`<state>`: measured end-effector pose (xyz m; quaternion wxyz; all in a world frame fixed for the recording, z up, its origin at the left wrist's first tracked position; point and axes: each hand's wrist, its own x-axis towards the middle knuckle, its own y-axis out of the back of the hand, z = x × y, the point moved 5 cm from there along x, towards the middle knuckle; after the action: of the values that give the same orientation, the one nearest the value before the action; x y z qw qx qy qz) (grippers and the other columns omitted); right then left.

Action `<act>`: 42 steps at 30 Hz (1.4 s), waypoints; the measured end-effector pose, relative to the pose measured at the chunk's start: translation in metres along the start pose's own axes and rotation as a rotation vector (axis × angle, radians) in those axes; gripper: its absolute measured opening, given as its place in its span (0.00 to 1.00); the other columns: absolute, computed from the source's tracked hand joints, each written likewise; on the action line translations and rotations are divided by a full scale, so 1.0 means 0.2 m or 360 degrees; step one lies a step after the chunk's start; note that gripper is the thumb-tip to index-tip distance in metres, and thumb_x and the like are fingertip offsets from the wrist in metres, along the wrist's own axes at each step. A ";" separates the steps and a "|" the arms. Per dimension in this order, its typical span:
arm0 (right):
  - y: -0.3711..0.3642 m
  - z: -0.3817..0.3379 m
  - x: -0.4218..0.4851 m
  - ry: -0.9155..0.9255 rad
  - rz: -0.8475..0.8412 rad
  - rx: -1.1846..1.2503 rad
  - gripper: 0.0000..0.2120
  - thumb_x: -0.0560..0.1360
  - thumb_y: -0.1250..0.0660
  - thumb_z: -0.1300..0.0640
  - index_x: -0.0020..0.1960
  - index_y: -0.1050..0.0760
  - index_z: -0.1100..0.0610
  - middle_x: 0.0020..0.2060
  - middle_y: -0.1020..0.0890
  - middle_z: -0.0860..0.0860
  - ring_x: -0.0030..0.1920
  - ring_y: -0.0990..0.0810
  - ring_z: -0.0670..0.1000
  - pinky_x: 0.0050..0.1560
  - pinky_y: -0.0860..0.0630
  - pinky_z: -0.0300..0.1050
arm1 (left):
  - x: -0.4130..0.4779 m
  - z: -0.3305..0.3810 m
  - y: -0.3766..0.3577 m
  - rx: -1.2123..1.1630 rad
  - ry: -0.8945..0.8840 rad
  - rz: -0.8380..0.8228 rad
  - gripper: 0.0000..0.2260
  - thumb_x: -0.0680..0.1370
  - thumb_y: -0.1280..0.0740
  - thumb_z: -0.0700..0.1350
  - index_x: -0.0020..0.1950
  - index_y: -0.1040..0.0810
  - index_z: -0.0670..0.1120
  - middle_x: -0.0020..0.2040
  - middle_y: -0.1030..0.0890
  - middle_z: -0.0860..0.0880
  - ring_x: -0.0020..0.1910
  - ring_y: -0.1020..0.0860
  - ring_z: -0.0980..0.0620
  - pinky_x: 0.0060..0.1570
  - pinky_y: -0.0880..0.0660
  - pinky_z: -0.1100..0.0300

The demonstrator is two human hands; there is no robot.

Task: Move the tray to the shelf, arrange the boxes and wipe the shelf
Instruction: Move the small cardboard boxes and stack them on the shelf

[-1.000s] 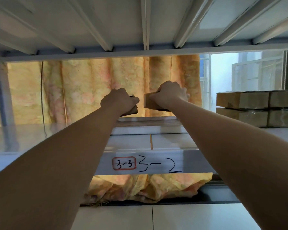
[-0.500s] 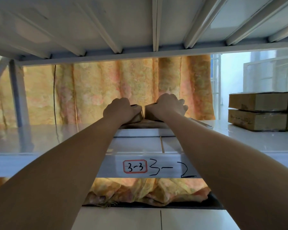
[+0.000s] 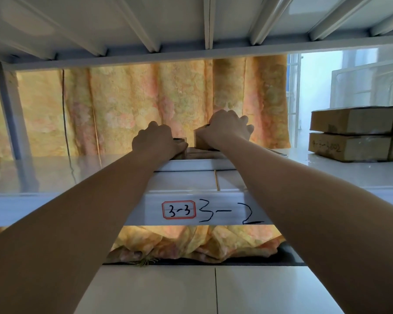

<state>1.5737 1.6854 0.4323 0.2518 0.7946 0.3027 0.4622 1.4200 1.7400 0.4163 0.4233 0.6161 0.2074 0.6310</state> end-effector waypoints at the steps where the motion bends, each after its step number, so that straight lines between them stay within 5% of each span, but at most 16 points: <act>1: 0.00 0.00 0.00 0.0006 0.0003 0.0000 0.18 0.70 0.34 0.43 0.54 0.26 0.53 0.59 0.25 0.54 0.62 0.32 0.60 0.59 0.35 0.55 | -0.01 -0.01 -0.02 0.0011 -0.0003 -0.0070 0.28 0.72 0.37 0.65 0.60 0.24 0.45 0.60 0.28 0.42 0.55 0.24 0.39 0.53 0.25 0.49; 11: -0.07 -0.01 0.00 -0.0018 -0.0249 -0.0179 0.28 0.70 0.36 0.37 0.62 0.29 0.55 0.68 0.34 0.57 0.67 0.36 0.62 0.59 0.33 0.56 | 0.00 -0.05 -0.06 -0.0069 0.0000 -0.0294 0.36 0.73 0.49 0.72 0.68 0.29 0.47 0.67 0.31 0.40 0.59 0.26 0.39 0.56 0.27 0.49; 14: -0.13 0.01 0.02 0.0015 -0.0443 -0.0237 0.36 0.69 0.41 0.32 0.65 0.30 0.58 0.68 0.33 0.60 0.60 0.28 0.61 0.50 0.27 0.52 | 0.03 -0.07 -0.08 -0.0215 0.0017 -0.0301 0.35 0.75 0.51 0.70 0.65 0.25 0.45 0.63 0.27 0.38 0.57 0.26 0.40 0.56 0.26 0.48; 19: -0.10 -0.03 0.03 0.0090 -0.0313 -0.0132 0.34 0.69 0.39 0.32 0.61 0.28 0.57 0.64 0.29 0.57 0.55 0.24 0.60 0.46 0.26 0.49 | 0.04 -0.07 -0.09 -0.0248 -0.0026 -0.0311 0.34 0.75 0.51 0.69 0.62 0.24 0.44 0.59 0.26 0.38 0.55 0.26 0.41 0.53 0.28 0.50; 25: -0.13 -0.08 0.00 0.0150 -0.0301 -0.0341 0.34 0.73 0.44 0.31 0.64 0.29 0.58 0.71 0.36 0.59 0.61 0.27 0.62 0.46 0.31 0.51 | 0.04 -0.08 -0.08 -0.0471 0.0093 -0.0254 0.21 0.83 0.55 0.48 0.77 0.45 0.48 0.62 0.27 0.38 0.64 0.32 0.37 0.54 0.31 0.49; 28: -0.14 -0.08 -0.01 0.0158 -0.0344 -0.0327 0.40 0.74 0.53 0.28 0.65 0.30 0.60 0.72 0.38 0.60 0.63 0.29 0.63 0.50 0.31 0.53 | 0.05 -0.08 -0.09 -0.0391 0.0064 -0.0328 0.23 0.83 0.55 0.52 0.72 0.35 0.44 0.64 0.27 0.39 0.63 0.30 0.39 0.53 0.32 0.53; 34: -0.16 -0.09 0.00 0.0265 -0.0408 -0.0227 0.30 0.77 0.51 0.34 0.57 0.27 0.59 0.61 0.25 0.62 0.54 0.24 0.60 0.51 0.27 0.51 | 0.05 -0.08 -0.07 -0.0440 0.0078 -0.0296 0.31 0.79 0.52 0.63 0.63 0.25 0.39 0.63 0.25 0.38 0.60 0.27 0.40 0.53 0.31 0.51; 38: -0.14 -0.07 0.00 0.0199 -0.0413 0.0033 0.20 0.84 0.53 0.51 0.71 0.33 0.55 0.62 0.27 0.60 0.63 0.28 0.61 0.61 0.28 0.53 | 0.02 -0.05 -0.01 -0.0635 -0.0026 -0.0168 0.31 0.74 0.41 0.67 0.60 0.22 0.42 0.64 0.25 0.40 0.62 0.26 0.40 0.60 0.28 0.50; 42: -0.17 -0.06 0.04 0.0241 -0.0485 0.0038 0.26 0.82 0.52 0.43 0.61 0.28 0.63 0.52 0.23 0.61 0.50 0.26 0.58 0.49 0.32 0.46 | -0.03 0.00 -0.02 -0.0677 -0.0233 -0.0286 0.26 0.72 0.30 0.60 0.66 0.26 0.48 0.69 0.27 0.49 0.66 0.28 0.49 0.55 0.34 0.61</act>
<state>1.5575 1.7172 0.4195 0.2860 0.7053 0.4432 0.4736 1.4198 1.7374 0.4099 0.6119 0.5362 0.0925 0.5740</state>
